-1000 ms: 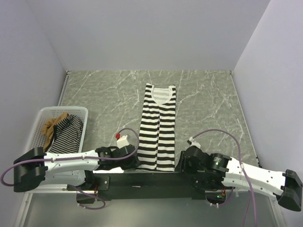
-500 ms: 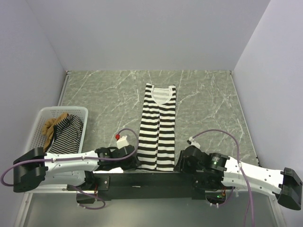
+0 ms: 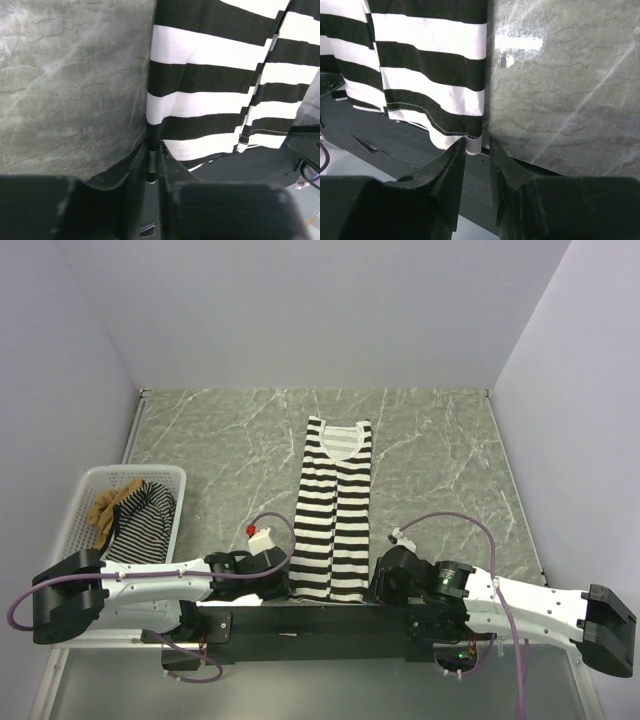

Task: Fold and stack the tank tops
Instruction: Fold the tank top

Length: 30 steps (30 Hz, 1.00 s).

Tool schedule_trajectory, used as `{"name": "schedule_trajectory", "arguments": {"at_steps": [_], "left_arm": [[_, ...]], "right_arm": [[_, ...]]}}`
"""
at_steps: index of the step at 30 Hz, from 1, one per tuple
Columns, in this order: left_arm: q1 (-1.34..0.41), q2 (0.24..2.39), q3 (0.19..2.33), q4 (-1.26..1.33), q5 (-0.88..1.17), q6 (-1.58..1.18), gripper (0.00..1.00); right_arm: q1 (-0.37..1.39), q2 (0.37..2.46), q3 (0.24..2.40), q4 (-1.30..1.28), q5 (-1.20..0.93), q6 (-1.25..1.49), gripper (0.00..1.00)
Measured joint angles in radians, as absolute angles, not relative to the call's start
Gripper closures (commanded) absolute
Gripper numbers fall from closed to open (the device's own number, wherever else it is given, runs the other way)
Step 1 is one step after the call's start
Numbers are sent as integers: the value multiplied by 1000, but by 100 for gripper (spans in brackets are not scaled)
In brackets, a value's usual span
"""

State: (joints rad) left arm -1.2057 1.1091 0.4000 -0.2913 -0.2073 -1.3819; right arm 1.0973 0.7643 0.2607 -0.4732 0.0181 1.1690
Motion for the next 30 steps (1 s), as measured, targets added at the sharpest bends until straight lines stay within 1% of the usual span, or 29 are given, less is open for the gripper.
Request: {"name": "schedule_trajectory", "arguments": {"at_steps": [5,7,14,15,17,18,20,21,26,30], "left_arm": [[-1206,1105,398,-297,-207,-1375,90],[-1206,1101,397,-297,-207,-1372,93],[-1206,1098,397,-297,-204,-1347,98],[-1206,1098,397,-296,-203,-1345,99],[-1206,1098,397,-295,-202,-1338,99],[-1206,1098,397,-294,-200,-1332,99],[-1206,1098,397,-293,-199,-1321,99],[-1207,1098,399,-295,-198,-1317,100],[-1232,1105,421,-334,-195,-1292,100],[-1237,1106,450,-387,-190,-1271,99]], "right_arm": [[1097,771,262,-472,18,1163,67],[1097,777,264,-471,18,1161,70],[1105,846,292,-456,18,1150,74],[1106,856,295,-456,18,1149,78],[1110,870,300,-455,19,1143,83],[1110,874,302,-455,19,1141,90],[1111,877,302,-458,19,1135,94],[1113,877,304,-461,21,1135,100],[1118,849,343,-560,38,1124,100],[1121,815,428,-676,71,1105,100]]}}
